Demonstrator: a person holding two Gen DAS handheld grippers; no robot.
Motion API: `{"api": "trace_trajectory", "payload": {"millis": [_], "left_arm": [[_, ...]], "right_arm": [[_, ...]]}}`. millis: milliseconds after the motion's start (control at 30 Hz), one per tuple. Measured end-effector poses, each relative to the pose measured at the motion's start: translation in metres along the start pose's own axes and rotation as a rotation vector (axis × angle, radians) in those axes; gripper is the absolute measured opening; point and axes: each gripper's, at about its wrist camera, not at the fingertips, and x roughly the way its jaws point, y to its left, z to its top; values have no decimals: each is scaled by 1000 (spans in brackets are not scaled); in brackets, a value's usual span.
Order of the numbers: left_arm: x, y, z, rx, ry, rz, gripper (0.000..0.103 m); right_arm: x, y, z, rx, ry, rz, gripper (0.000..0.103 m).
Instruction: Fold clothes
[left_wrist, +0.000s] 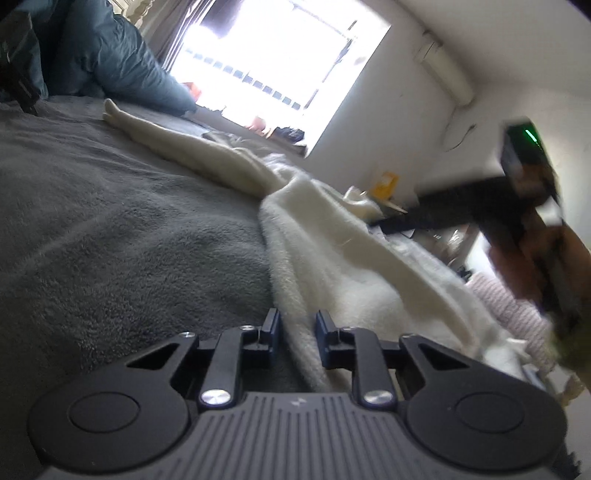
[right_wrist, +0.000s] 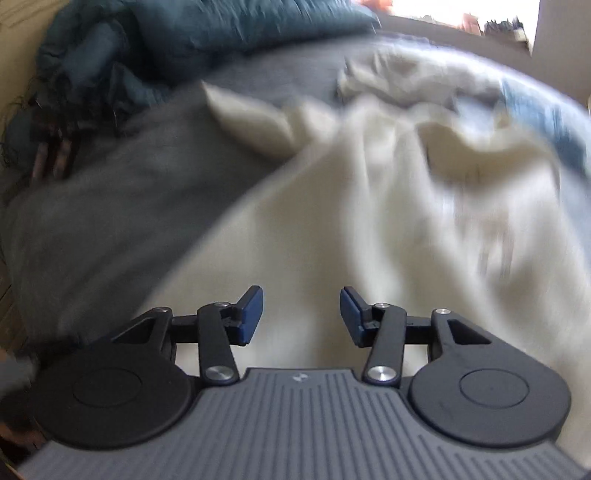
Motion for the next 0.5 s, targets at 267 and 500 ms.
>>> {"api": "trace_trajectory", "payload": {"millis": [267, 500], "left_arm": [[-1, 6, -10, 32, -51, -61, 19], [2, 2, -11, 43, -61, -70, 19]], "right_arm": [[101, 26, 109, -168, 75, -8, 49], [191, 6, 128, -32, 319, -145, 49]]}}
